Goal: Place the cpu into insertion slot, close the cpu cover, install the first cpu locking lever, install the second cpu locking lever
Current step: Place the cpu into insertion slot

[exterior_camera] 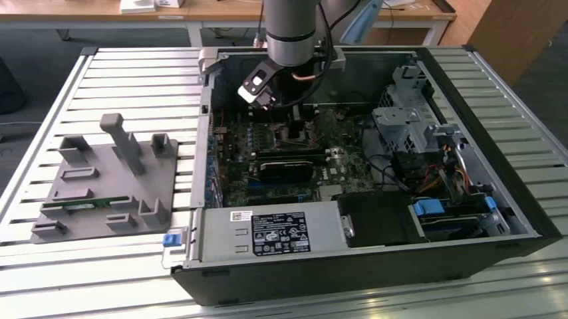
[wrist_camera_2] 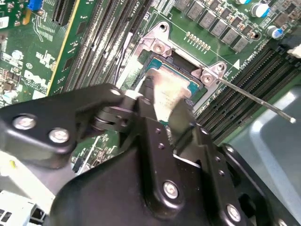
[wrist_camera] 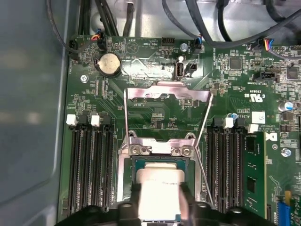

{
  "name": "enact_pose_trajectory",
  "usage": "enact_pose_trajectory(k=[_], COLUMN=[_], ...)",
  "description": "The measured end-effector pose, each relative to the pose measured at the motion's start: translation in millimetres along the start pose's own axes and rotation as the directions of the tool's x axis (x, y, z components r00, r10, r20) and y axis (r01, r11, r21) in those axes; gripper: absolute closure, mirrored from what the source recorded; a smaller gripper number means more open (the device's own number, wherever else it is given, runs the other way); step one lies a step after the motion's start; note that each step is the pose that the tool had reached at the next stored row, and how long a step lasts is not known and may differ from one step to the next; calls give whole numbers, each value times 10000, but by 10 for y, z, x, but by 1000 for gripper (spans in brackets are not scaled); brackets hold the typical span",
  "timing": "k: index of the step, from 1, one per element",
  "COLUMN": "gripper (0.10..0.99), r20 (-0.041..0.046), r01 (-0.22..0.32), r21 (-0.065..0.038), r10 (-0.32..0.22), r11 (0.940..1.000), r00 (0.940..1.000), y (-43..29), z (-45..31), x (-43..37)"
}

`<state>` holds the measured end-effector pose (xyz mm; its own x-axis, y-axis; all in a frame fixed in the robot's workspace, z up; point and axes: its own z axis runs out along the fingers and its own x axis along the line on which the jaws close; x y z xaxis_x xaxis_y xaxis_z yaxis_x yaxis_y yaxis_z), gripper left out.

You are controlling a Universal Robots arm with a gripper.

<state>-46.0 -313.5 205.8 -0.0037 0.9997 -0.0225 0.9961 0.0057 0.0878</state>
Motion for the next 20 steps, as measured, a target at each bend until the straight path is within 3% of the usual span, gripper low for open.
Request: enact_pose_trajectory(k=[2, 3, 8, 12, 20], gripper=[729, 729, 965, 980, 980], r20=[0, 0, -1, -4, -2], r01=[-2, -4, 1, 3, 3], r21=[35, 69, 324, 421, 455], r10=[2, 4, -1, -2, -3], r11=[10000, 10000, 9995, 9991, 9990], r00=[10000, 10000, 10000, 10000, 10000], y=[6, 13, 65, 79, 84], z=[-19, -26, -43, -53, -97], x=[0, 0, -1, -1, -2])
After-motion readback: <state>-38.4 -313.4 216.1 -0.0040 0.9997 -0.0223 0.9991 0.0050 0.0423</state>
